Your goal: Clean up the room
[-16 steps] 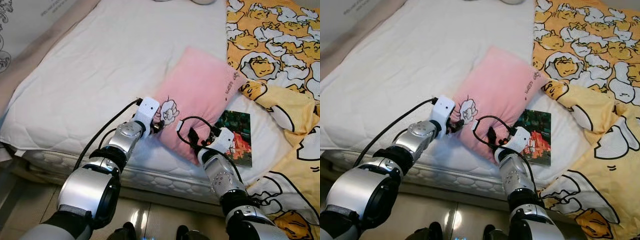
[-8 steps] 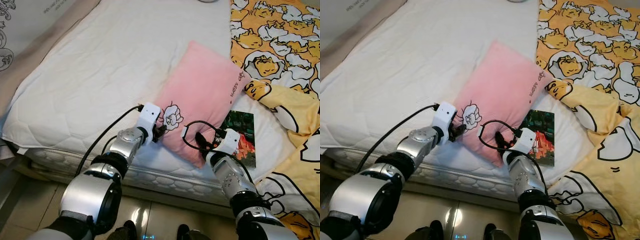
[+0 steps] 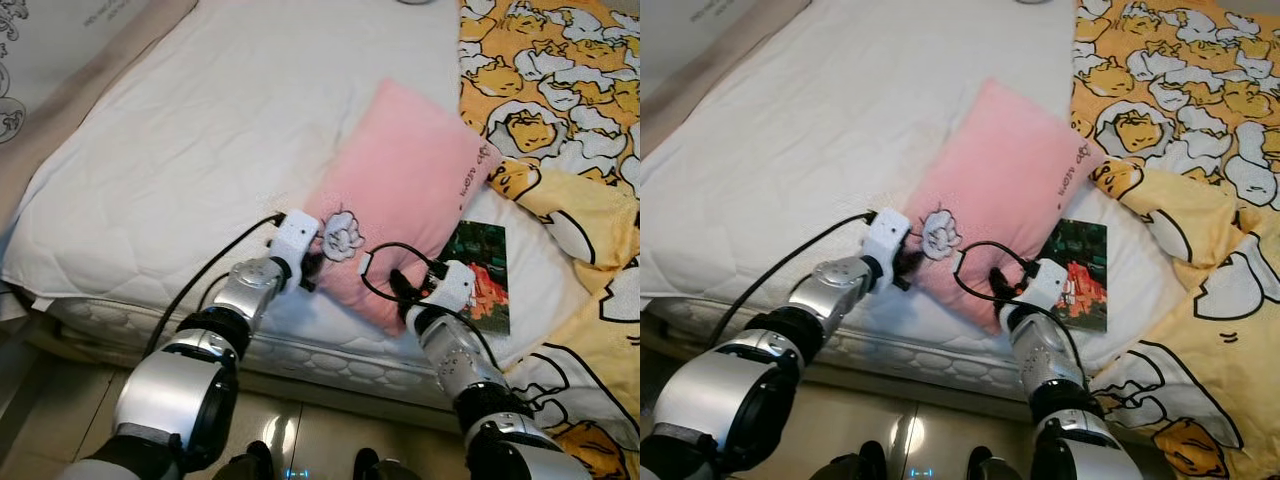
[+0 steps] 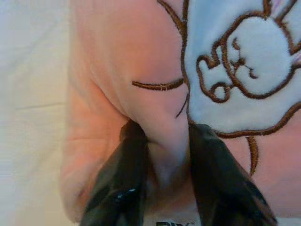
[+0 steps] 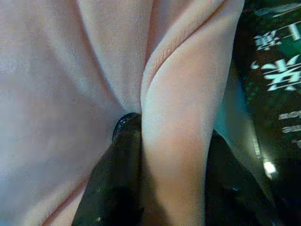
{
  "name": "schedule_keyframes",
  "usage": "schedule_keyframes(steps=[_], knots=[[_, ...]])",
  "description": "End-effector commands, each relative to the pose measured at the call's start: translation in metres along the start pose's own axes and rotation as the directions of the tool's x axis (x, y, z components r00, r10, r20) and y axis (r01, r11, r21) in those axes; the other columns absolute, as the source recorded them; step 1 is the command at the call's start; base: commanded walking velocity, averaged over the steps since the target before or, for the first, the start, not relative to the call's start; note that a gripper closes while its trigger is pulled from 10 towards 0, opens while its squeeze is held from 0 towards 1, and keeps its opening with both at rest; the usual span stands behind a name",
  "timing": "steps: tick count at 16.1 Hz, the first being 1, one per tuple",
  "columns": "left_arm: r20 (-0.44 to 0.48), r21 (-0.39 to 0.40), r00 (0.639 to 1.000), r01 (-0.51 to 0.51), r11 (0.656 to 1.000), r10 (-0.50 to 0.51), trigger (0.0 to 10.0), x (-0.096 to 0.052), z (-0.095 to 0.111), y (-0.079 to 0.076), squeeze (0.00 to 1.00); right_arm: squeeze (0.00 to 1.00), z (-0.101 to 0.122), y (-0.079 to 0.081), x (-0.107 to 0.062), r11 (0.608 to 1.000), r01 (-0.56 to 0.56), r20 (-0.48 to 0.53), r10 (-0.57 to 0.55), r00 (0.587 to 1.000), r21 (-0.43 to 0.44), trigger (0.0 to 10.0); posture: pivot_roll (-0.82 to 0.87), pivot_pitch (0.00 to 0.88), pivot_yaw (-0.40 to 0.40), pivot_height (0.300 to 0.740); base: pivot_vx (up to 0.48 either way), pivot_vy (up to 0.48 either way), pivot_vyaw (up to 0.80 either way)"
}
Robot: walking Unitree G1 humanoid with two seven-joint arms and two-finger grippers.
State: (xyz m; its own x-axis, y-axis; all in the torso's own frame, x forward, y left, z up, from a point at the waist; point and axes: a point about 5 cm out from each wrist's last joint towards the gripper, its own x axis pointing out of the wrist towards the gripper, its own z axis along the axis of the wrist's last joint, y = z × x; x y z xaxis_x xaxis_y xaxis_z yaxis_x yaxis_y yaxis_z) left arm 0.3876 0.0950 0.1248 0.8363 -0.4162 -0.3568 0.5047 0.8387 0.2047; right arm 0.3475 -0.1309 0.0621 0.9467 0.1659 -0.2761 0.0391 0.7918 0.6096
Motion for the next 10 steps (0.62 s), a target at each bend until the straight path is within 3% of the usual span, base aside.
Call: schedule_keyframes(steps=[1,4,5,8,10], knots=[[-0.045,-0.012,0.999,-0.004,1.000,0.004,0.0,-0.001,-0.011,-0.002,0.00,0.00,-0.019,-0.005,-0.004,0.999,0.023,-0.078,-0.020,0.997,0.029,0.0,-0.01,0.218,-0.022,0.740,0.000,0.000,0.00],[-0.014,-0.064,1.000,0.015,0.998,-0.016,0.0,-0.001,-0.017,-0.007,0.00,0.00,-0.023,-0.005,-0.004,1.000,0.004,-0.093,-0.002,0.996,0.028,0.0,0.02,0.165,-0.026,0.740,0.000,0.000,0.00],[0.019,-0.171,1.000,0.020,0.985,-0.017,0.0,-0.001,-0.018,-0.009,0.00,0.00,-0.020,-0.007,-0.004,1.000,-0.014,-0.090,0.015,0.996,0.005,0.0,0.05,0.131,-0.039,0.740,0.000,0.000,0.00],[0.127,-0.236,0.992,0.044,0.971,-0.014,0.0,-0.002,-0.007,-0.007,0.00,0.00,0.007,-0.022,-0.006,0.996,-0.005,-0.023,0.003,1.000,-0.094,0.0,0.07,0.033,-0.032,0.740,0.000,0.000,0.00],[0.250,-0.224,0.968,0.054,0.973,0.004,0.0,-0.005,0.017,0.005,0.00,0.00,0.048,-0.020,-0.004,0.976,-0.022,0.093,0.043,0.995,-0.218,0.0,0.08,0.000,-0.012,0.740,0.000,0.000,0.00]])
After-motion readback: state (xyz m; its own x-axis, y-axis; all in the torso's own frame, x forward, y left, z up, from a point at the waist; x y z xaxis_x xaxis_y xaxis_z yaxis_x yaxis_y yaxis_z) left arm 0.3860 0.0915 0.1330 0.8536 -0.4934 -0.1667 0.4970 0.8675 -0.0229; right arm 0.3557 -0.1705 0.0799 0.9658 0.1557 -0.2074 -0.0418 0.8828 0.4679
